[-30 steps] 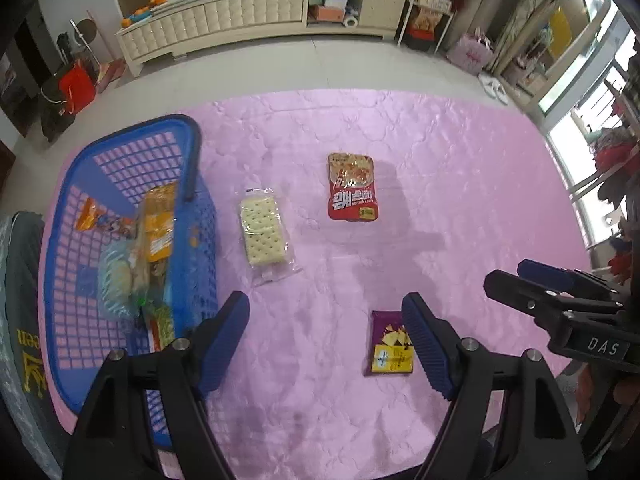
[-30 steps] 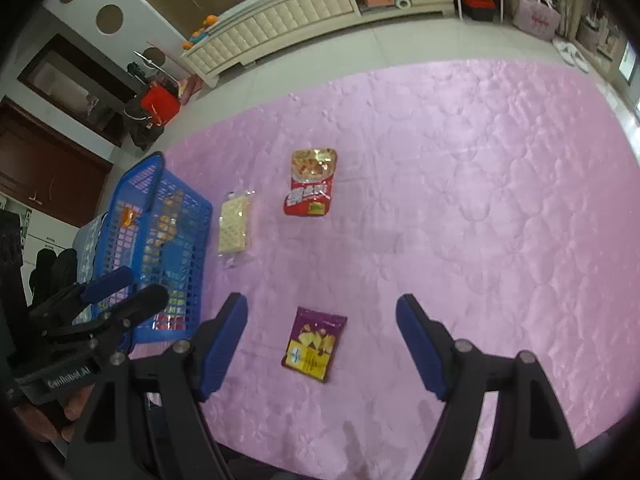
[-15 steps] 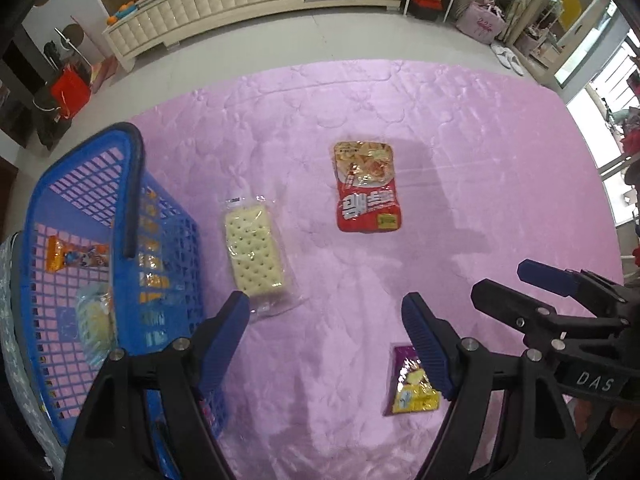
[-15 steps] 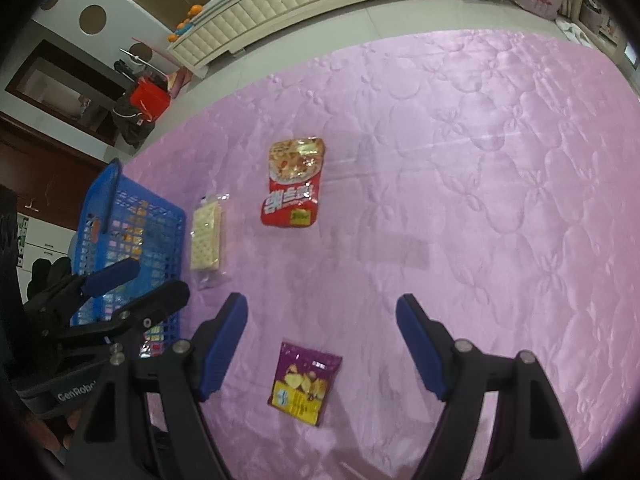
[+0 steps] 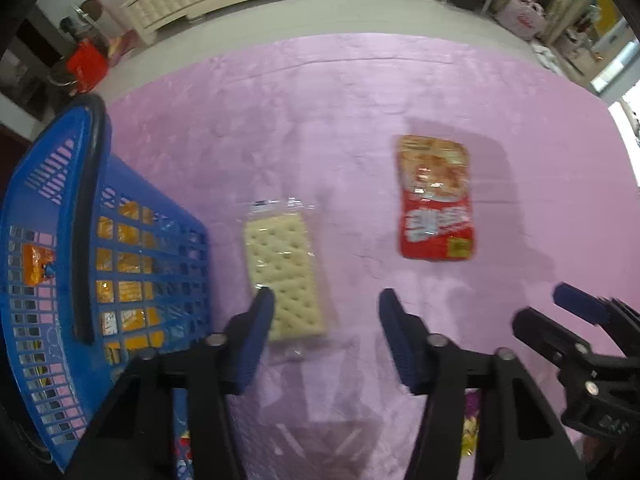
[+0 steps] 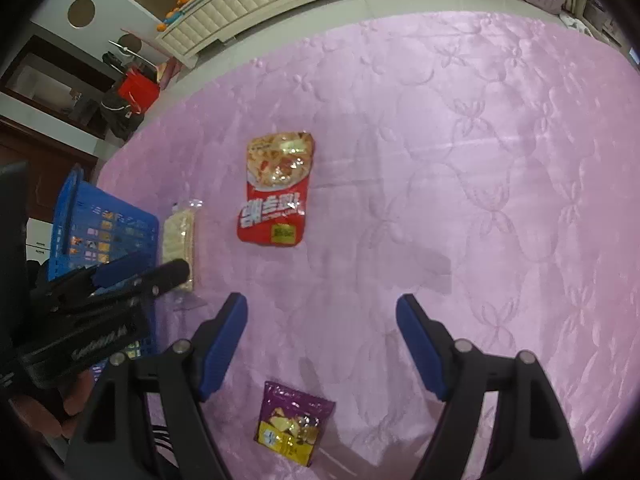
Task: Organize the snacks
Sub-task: 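Lower the left tool onto the cream cracker pack and close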
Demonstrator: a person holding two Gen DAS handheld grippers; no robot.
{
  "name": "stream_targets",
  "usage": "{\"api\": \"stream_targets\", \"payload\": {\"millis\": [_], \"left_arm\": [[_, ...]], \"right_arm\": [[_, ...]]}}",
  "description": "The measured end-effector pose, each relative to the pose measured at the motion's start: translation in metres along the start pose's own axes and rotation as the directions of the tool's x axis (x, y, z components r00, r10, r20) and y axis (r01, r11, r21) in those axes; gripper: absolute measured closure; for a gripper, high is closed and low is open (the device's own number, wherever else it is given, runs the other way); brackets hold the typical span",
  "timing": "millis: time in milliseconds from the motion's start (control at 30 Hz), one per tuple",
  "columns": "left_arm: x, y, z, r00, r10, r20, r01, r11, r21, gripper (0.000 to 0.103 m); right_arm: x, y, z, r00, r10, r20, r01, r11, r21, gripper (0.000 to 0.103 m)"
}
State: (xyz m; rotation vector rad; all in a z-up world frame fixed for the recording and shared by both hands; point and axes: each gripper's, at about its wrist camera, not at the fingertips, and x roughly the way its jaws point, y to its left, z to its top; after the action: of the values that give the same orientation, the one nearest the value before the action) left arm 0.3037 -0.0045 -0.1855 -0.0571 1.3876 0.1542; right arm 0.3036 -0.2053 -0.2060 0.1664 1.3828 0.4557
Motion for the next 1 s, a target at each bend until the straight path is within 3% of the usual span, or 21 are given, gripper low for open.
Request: {"api": "stream_targets", "payload": {"millis": [200, 367, 500, 567, 600, 833, 1000], "left_arm": [[0.023, 0.001, -0.002, 0.997, 0.063, -0.040, -0.065, 0.997, -0.036, 0.053], [0.030, -0.009, -0.003, 0.993, 0.111, -0.030, -0.111, 0.994, -0.001, 0.043], [0.033, -0.012, -0.003, 0.992, 0.124, -0.016, -0.125, 0.992, -0.009, 0.043], [0.031, -0.009, -0.005, 0.988, 0.152, -0.007, -0.152, 0.988, -0.020, 0.064], [0.033, -0.007, -0.005, 0.985, 0.172, -0.010, -0.172, 0.985, -0.018, 0.068], [0.012, -0.001, -0.005, 0.991, 0.130, 0.015, -0.130, 0.991, -0.014, 0.084], [0.000, 0.001, -0.006, 0.996, 0.087, 0.038, -0.086, 0.996, -0.025, 0.087]], "right_arm": [[0.011, -0.001, -0.001, 1.000, -0.002, -0.014, 0.002, 1.000, -0.011, 0.022], [0.017, -0.001, -0.003, 1.000, -0.007, -0.018, 0.006, 1.000, -0.026, 0.022], [0.017, -0.002, -0.002, 1.000, -0.004, -0.011, 0.004, 1.000, -0.018, 0.022], [0.017, -0.001, -0.001, 1.000, -0.008, -0.005, 0.008, 1.000, -0.018, 0.022], [0.016, -0.001, -0.001, 1.000, -0.010, -0.003, 0.009, 1.000, -0.019, 0.022], [0.017, 0.001, 0.008, 1.000, -0.016, 0.003, 0.016, 1.000, -0.012, 0.022], [0.021, 0.009, 0.019, 1.000, -0.019, 0.007, 0.019, 1.000, -0.001, 0.022]]}}
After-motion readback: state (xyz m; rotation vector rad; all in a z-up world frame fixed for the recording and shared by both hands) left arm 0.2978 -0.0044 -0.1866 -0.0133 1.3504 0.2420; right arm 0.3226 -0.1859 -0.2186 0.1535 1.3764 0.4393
